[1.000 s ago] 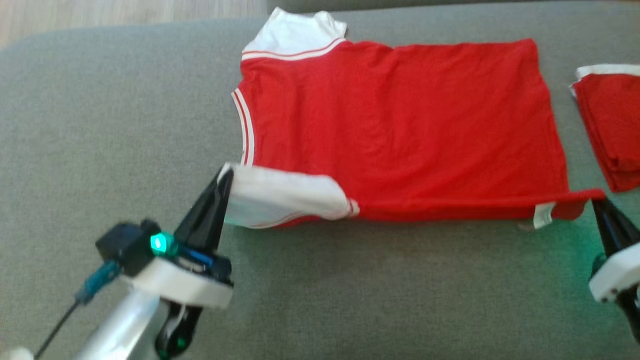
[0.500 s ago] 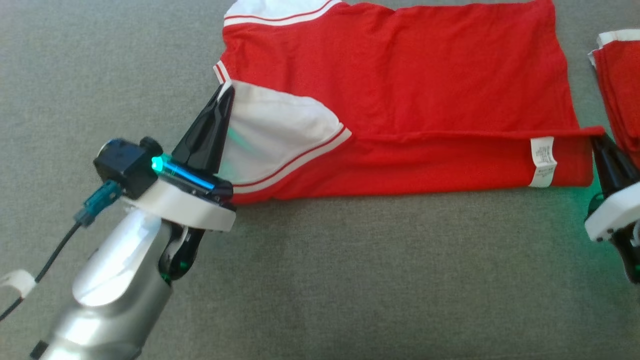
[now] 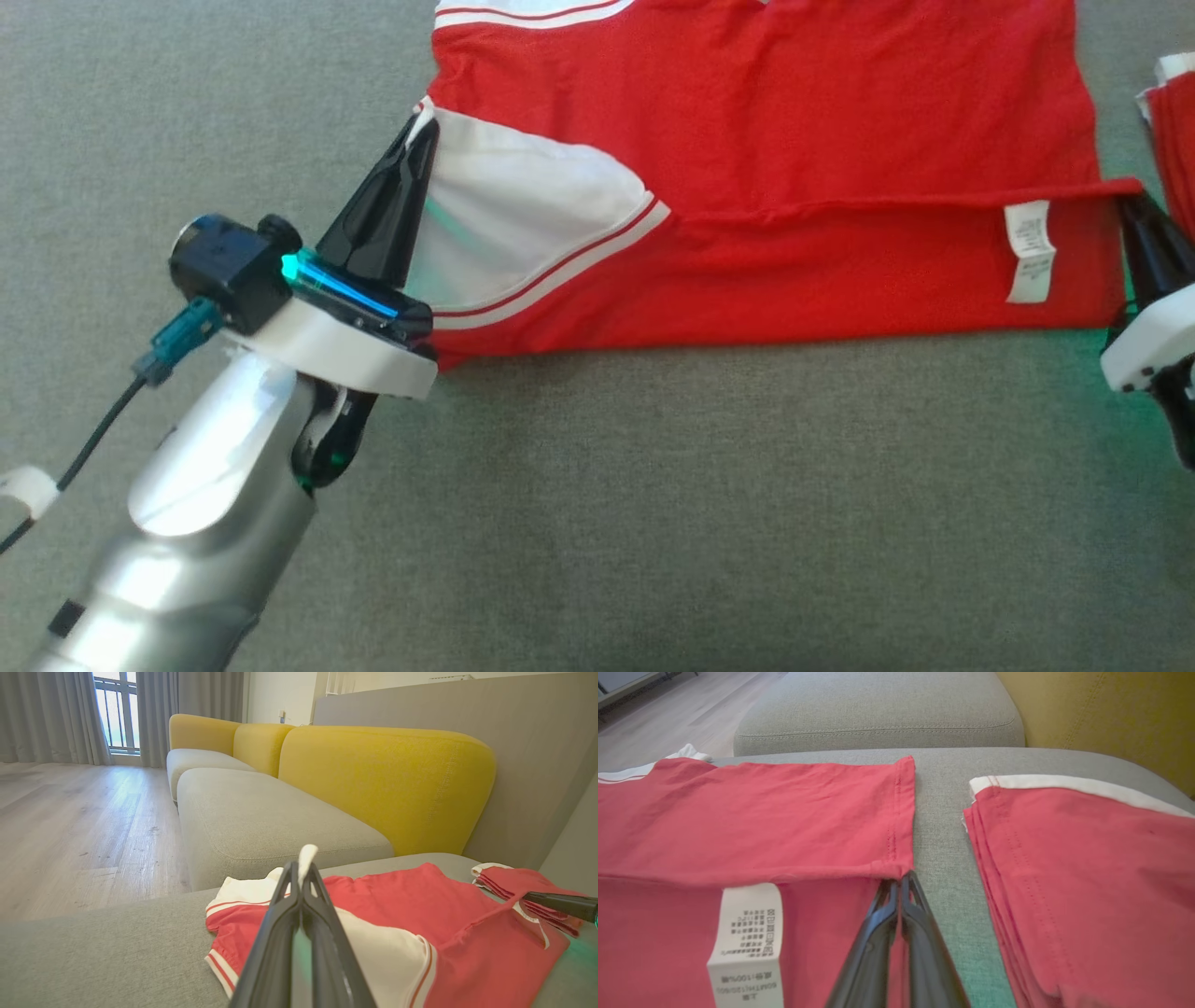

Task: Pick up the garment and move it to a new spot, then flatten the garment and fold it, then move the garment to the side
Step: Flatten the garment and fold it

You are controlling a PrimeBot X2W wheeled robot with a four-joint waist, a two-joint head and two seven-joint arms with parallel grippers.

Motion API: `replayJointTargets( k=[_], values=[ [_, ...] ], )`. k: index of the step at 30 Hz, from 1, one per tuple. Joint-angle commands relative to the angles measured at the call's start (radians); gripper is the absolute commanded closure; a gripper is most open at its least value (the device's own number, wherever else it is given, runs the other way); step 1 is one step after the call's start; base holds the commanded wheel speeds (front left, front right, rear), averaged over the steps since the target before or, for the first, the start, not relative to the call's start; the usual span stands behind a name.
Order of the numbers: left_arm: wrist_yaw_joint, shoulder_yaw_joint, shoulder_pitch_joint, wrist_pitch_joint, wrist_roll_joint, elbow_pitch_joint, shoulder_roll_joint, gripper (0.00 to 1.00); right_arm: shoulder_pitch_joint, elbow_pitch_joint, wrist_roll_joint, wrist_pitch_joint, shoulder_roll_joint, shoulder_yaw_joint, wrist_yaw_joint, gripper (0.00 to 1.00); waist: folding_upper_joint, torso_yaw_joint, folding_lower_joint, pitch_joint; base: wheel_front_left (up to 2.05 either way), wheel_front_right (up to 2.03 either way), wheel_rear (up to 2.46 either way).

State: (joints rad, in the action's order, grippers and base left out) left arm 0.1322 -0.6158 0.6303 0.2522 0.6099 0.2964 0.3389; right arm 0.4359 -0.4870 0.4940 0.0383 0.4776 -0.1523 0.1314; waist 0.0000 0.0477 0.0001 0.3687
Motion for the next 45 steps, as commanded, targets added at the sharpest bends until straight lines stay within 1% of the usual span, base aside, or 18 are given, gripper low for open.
replayJointTargets(
  k=[1,2,3,4,5,8,11,15,18,25,29,35,39,40,42,43,44,45],
  values=[
    [-0.002,0.032,0.049,0.009,-0.007,-0.013,0.027,1.00,0.019,0.010,0.005,-0.014,0.031,-0.011,-0.001,1.00,0.0000,0.004,-0.0001,0.001,0.00,0.00,0.00],
    [-0.002,0.033,0.053,0.009,-0.001,-0.005,0.022,1.00,0.027,-0.001,0.004,-0.018,0.030,-0.013,-0.001,0.58,0.0000,0.006,-0.0001,0.002,0.00,0.00,0.00],
    [-0.002,0.035,0.056,0.009,0.008,0.002,0.016,0.65,0.034,-0.010,0.004,-0.018,0.028,-0.018,-0.001,0.07,0.0000,0.007,-0.0001,0.002,0.00,0.00,0.00],
    [-0.002,0.035,0.060,0.009,0.013,0.007,0.013,0.25,0.040,-0.017,0.006,-0.023,0.024,-0.019,-0.001,0.00,0.0000,0.007,-0.0001,0.003,0.00,0.00,0.00],
    [-0.002,0.034,0.062,0.009,0.016,0.011,0.011,0.00,0.045,-0.023,0.007,-0.034,0.020,-0.015,-0.001,0.00,0.0000,0.007,-0.0001,0.003,0.00,0.00,0.00],
    [-0.002,0.048,0.057,0.009,0.015,0.015,0.003,0.00,0.051,-0.039,0.024,-0.057,0.008,-0.016,-0.001,0.00,0.0000,0.007,-0.0001,-0.002,0.00,0.00,0.00],
    [-0.002,0.086,0.021,0.009,-0.001,0.010,-0.003,0.00,0.036,-0.047,0.029,-0.105,0.001,-0.023,-0.001,0.00,0.0000,0.002,-0.0001,-0.018,0.00,0.00,0.00],
    [-0.002,0.166,-0.086,0.009,-0.018,-0.002,-0.028,0.00,-0.007,-0.047,0.027,-0.166,-0.005,-0.031,-0.001,0.00,0.0000,-0.008,-0.0001,-0.042,0.00,0.00,0.00],
    [-0.006,0.192,-0.179,0.009,-0.017,0.019,-0.048,0.00,-0.043,-0.042,0.032,-0.202,-0.014,-0.025,-0.001,0.00,0.0000,-0.011,-0.0001,-0.057,0.00,0.00,0.00],
    [-0.014,0.173,-0.298,-0.010,0.021,0.080,-0.080,0.00,-0.094,-0.014,0.022,-0.215,-0.040,-0.012,-0.001,0.00,0.0000,-0.025,-0.0001,-0.071,0.00,0.00,0.00],
    [-0.020,0.163,-0.307,-0.038,0.032,0.105,-0.086,0.00,-0.104,-0.001,0.017,-0.211,-0.048,-0.004,-0.001,0.00,0.0000,-0.030,-0.0001,-0.070,0.00,0.00,0.00],
    [-0.034,0.146,-0.314,-0.116,0.055,0.144,-0.096,0.00,-0.110,0.008,0.010,-0.203,-0.055,0.008,-0.001,0.00,0.0000,-0.039,-0.0001,-0.068,0.00,0.00,0.00],
    [-0.036,0.137,-0.325,-0.155,0.074,0.148,-0.103,0.00,-0.117,0.012,0.006,-0.200,-0.058,0.018,-0.001,0.00,0.0000,-0.040,-0.0001,-0.065,0.00,0.00,0.00],
    [-0.036,0.136,-0.326,-0.158,0.076,0.146,-0.102,0.07,-0.119,0.013,0.005,-0.198,-0.059,0.019,-0.001,0.00,0.0000,-0.040,-0.0001,-0.064,0.00,0.00,0.00],
    [-0.040,0.134,-0.326,-0.163,0.077,0.146,-0.100,0.56,-0.121,0.012,0.003,-0.190,-0.064,0.021,-0.001,0.00,0.0000,-0.039,-0.0001,-0.062,0.00,0.00,0.00],
    [-0.042,0.133,-0.326,-0.166,0.076,0.145,-0.099,0.68,-0.123,0.009,0.004,-0.182,-0.067,0.021,-0.001,0.00,0.0000,-0.037,-0.0001,-0.062,0.00,0.00,0.00],
    [-0.042,0.133,-0.326,-0.166,0.076,0.145,-0.099,0.68,-0.123,0.009,0.004,-0.182,-0.067,0.021,-0.001,0.00,0.0000,-0.037,-0.0001,-0.062,0.00,0.00,0.00],
    [-0.043,0.131,-0.326,-0.170,0.076,0.144,-0.097,0.80,-0.125,0.006,0.007,-0.172,-0.069,0.020,-0.001,0.00,0.0000,-0.036,-0.0001,-0.061,0.00,0.00,0.00]
  ],
)
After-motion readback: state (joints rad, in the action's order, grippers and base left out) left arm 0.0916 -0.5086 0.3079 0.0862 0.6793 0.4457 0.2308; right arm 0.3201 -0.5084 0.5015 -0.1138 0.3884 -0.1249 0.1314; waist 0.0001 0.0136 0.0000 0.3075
